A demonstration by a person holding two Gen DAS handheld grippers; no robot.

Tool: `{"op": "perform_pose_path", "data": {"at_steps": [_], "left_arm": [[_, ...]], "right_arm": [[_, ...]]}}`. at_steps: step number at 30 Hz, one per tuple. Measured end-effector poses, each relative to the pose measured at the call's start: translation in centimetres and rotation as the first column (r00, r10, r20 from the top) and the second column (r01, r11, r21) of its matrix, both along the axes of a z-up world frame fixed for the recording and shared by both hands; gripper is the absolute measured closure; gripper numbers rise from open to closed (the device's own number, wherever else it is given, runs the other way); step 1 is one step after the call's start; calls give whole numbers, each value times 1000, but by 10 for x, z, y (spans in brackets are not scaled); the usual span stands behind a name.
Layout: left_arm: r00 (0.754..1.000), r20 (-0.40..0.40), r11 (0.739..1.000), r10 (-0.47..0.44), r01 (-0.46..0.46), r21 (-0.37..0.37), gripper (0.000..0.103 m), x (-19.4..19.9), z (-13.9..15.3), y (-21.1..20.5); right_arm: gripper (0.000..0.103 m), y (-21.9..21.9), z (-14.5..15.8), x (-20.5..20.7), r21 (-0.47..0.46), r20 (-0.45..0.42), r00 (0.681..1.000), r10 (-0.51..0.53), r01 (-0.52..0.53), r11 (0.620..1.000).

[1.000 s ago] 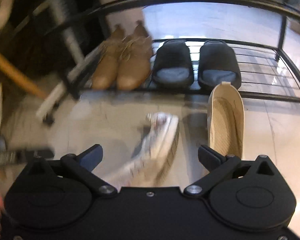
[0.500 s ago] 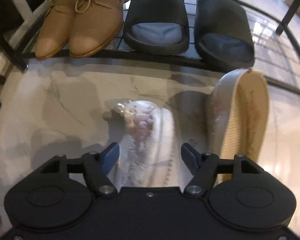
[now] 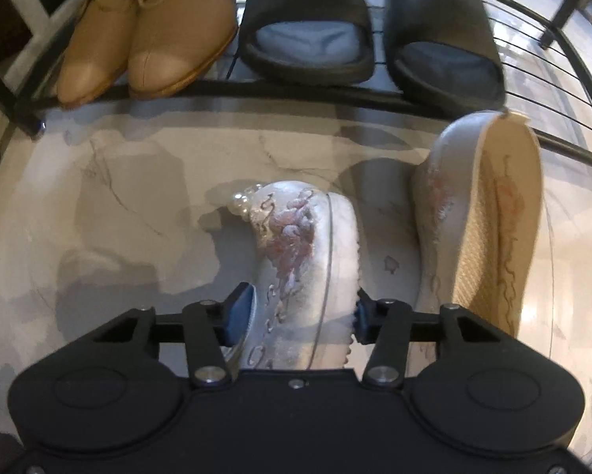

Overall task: Organize scattered shoes
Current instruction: 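Lift and turn the held shoe with the right tool toward the rack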

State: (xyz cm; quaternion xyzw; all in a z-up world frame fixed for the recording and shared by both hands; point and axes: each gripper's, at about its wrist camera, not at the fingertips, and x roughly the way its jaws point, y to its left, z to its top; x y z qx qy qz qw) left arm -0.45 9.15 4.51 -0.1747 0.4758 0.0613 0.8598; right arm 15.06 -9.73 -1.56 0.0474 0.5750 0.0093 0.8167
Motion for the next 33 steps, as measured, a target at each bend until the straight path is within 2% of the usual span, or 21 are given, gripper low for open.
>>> {"op": "perform_pose_path", "data": {"at_steps": [4,5,6,7,9,12,13,16,19,22,25,31,33], "left_arm": [[1000,0,1000,0,0,-2,1,0,0,0],[1000,0,1000,3,-3,-4,1,0,0,1],[1000,0,1000,10,-10,-6,1,0,0,2],[1000,-1,1000,17,-17,-8,1,0,0,3],[1000,-3,999,30,-30,-14,1,-1,0,6],[999,-9,999,43,-44,-23,1,-1,-1,9],[999,-11,999,48,-48,-24,1,-1,-2,9],[999,-19,998,49,-49,-27,1,1,-3,9],[999,-15,999,38,-38,-23,1,2,-2,8],[999,-17,999,33,-33,-27,1,2,-3,9],[999,-24,999,35,-36,-37,1,1,-4,11],[999,2,997,40,-40,-60,1,-3,-4,12],[999,1,997,45,-45,-63,1,-3,-5,13]], "right_arm": [[60,-20,23,-19,114,100,986,-137,125,986],[60,-30,31,-27,197,145,965,-221,191,962],[60,-36,34,-32,243,167,949,-267,223,944],[60,-43,36,-42,304,204,917,-342,272,913],[60,-54,36,-64,417,258,834,-488,359,835],[60,-58,29,-84,454,269,779,-566,416,788],[60,-62,27,-97,476,260,752,-605,445,759],[61,-69,32,-121,511,258,727,-637,457,728],[61,-73,36,-136,533,264,722,-640,444,720],[61,-89,37,-162,560,238,704,-669,463,686],[61,-107,26,-191,595,171,665,-727,518,614],[61,-119,3,-224,661,106,620,-777,540,521],[58,-117,-2,-229,676,77,608,-790,550,490]]}}
